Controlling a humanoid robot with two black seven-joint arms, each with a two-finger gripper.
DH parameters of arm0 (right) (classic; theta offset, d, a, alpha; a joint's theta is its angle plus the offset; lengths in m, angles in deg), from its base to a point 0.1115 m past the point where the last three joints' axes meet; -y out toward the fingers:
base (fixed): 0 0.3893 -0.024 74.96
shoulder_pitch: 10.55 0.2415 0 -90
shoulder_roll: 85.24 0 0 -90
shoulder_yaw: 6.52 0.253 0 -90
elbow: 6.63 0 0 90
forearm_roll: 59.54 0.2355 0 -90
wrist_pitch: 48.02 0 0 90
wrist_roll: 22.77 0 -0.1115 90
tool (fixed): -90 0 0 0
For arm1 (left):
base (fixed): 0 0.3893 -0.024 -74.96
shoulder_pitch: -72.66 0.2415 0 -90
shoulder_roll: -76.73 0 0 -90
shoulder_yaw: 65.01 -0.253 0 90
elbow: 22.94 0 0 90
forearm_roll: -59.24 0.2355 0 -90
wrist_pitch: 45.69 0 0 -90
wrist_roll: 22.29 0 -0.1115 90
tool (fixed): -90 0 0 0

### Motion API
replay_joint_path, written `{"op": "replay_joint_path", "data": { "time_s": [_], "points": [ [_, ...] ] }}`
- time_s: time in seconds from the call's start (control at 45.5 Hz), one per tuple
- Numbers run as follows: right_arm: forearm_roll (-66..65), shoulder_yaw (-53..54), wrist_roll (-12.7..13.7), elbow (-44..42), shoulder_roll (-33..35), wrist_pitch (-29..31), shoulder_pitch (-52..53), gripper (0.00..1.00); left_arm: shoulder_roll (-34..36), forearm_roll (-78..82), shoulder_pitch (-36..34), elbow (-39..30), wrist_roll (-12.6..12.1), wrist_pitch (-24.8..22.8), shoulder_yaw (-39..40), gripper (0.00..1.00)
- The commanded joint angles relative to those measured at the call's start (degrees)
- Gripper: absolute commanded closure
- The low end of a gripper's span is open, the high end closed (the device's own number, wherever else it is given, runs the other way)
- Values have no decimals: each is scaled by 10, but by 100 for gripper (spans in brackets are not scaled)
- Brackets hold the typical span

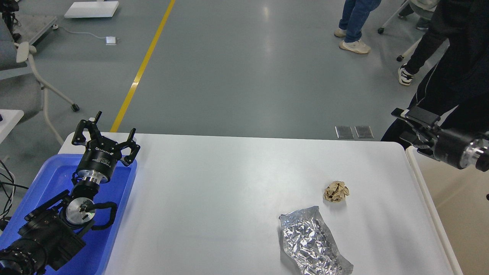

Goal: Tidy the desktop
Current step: 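Extend the right gripper toward the silver foil wrapper and lower it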

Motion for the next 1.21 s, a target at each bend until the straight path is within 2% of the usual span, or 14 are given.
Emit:
{"op": "replay_joint_path", "data": {
  "time_s": [0.0, 0.242, 0.352, 0.968, 1.188],
  "points": [
    [-192, -62, 0, 57, 33, -1, 79, 1, 0, 0, 0, 0, 0, 0, 0, 0],
    [-370, -81, 0, 154, 40, 0, 91, 1, 0, 0, 0, 0, 0, 1, 0, 0],
    [-383, -95, 0, 173, 34, 0, 86, 1, 0, 0, 0, 0, 0, 0, 0, 0],
    [-443, -100, 1, 166, -40, -15, -54, 1, 0, 0, 0, 0, 0, 0, 0, 0],
    [-443, -99, 2, 112, -83, -34, -72, 1, 0, 0, 0, 0, 0, 1, 0, 0]
  ]
}}
